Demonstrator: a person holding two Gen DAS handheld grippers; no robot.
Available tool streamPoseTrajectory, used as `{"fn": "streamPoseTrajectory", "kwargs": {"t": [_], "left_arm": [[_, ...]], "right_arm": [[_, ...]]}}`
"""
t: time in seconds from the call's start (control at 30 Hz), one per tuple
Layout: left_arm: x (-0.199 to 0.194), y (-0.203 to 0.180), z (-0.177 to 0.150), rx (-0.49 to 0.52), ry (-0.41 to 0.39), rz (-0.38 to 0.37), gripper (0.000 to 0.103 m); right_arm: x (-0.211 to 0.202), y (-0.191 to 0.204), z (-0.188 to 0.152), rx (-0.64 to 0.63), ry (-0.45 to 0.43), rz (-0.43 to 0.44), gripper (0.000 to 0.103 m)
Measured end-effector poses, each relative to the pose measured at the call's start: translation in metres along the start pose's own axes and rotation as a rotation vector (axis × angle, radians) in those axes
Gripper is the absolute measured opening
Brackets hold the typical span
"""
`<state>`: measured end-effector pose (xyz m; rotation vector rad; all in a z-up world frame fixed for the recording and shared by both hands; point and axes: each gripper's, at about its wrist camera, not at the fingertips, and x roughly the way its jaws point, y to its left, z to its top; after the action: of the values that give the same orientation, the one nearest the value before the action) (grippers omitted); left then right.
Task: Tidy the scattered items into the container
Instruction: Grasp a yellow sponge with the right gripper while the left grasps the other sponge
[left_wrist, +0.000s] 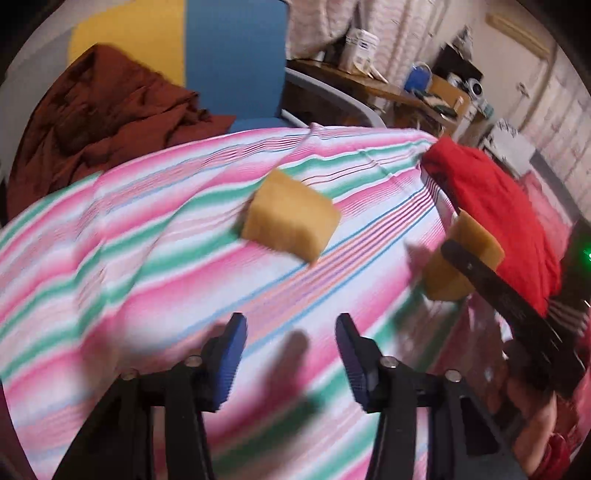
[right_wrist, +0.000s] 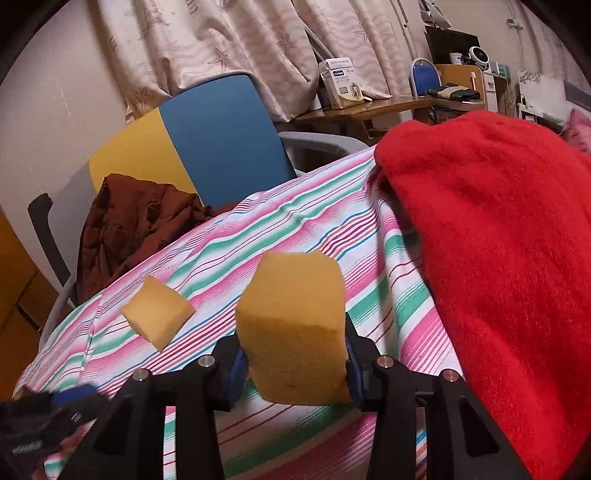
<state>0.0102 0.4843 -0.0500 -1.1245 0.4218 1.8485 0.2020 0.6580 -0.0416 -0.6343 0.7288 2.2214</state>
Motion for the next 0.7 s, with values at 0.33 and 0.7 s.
{"fn": "streamPoseTrajectory", "kwargs": {"t": [0.33,0.7], "left_arm": [[0.042,-0.019,0.044,0.163,-0.016,0.05,0.06],[0.054,-0.008,0.045,0.14,-0.12,0.067,0.047]], "right_arm": [[0.001,-0.002,-0.002,0.007,-0.005,0.02,0.044],[0.001,-0.002,-0.003,0.011,-0.013,0.025,0.044]]}}
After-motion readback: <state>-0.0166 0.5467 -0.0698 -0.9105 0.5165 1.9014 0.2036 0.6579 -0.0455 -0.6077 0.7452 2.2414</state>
